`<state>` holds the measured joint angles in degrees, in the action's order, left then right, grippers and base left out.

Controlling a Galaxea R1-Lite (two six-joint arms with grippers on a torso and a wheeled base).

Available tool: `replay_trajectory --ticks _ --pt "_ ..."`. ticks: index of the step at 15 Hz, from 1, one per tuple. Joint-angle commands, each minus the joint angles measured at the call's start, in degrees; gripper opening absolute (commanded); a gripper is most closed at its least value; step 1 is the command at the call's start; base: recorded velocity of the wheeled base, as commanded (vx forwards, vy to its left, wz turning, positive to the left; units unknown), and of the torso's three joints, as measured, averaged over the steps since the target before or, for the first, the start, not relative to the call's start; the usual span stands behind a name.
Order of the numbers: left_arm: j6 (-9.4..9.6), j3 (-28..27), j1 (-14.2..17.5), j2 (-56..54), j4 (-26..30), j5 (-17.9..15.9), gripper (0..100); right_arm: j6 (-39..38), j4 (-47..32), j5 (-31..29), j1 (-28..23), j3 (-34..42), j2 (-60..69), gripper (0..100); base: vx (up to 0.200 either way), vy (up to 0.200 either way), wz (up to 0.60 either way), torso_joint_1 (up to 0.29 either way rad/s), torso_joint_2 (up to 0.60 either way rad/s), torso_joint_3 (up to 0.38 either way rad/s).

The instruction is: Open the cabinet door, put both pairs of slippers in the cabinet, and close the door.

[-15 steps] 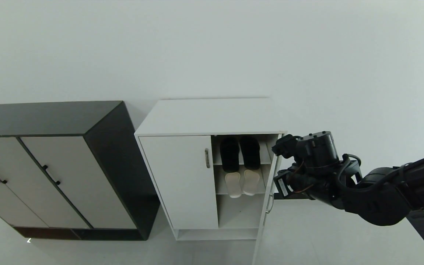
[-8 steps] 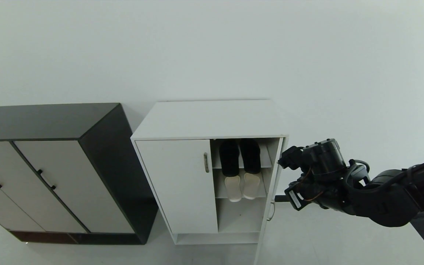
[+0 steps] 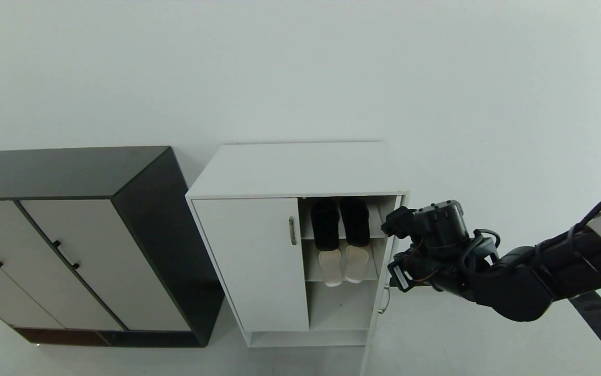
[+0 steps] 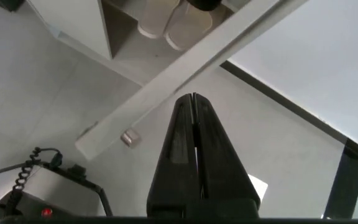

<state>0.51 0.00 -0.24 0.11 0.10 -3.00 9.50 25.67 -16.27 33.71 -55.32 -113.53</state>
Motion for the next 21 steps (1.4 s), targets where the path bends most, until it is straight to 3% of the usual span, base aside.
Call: replay_trajectory --ticks 1,6,8,11,14,15,16,21 --pt "0.02 0.00 -0.02 0.07 -0.01 0.01 0 -0.09 2.72 1.16 0.13 -1.28 -4.15 0 0.000 0.000 0.00 0.000 0.00 0.000" --pt "-0.07 0.00 -0.02 0.07 -0.01 0.10 0 -5.37 13.61 5.29 0.31 -9.54 -13.47 0 0.000 0.000 0.00 0.000 0.00 0.000" --pt "0.02 0.00 -0.02 0.07 -0.01 0.10 0 -5.45 13.79 6.08 0.31 -7.43 -11.54 0 0.000 0.000 0.00 0.000 0.00 0.000" --pt "-0.07 0.00 -0.02 0.07 -0.01 0.10 0 -5.63 15.02 12.50 0.31 -2.95 -7.05 0 0.000 0.000 0.00 0.000 0.00 0.000" --pt "-0.07 0.00 -0.02 0.07 -0.01 0.10 0 -5.63 18.80 24.45 0.31 4.52 -1.87 0 0.000 0.000 0.00 0.000 0.00 0.000" --pt "-0.07 0.00 -0.02 0.07 -0.01 0.10 0 -5.63 21.88 33.15 0.22 9.62 1.73 0 0.000 0.000 0.00 0.000 0.00 0.000" --pt "-0.07 0.00 -0.02 0.07 -0.01 0.10 0 -5.54 22.49 37.63 0.13 12.25 4.11 0 0.000 0.000 0.00 0.000 0.00 0.000" --pt "0.02 0.00 -0.02 0.07 -0.01 0.10 0 -5.45 22.49 37.72 0.13 12.43 4.81 0 0.080 0.000 0.00 0.003 0.00 0.001"
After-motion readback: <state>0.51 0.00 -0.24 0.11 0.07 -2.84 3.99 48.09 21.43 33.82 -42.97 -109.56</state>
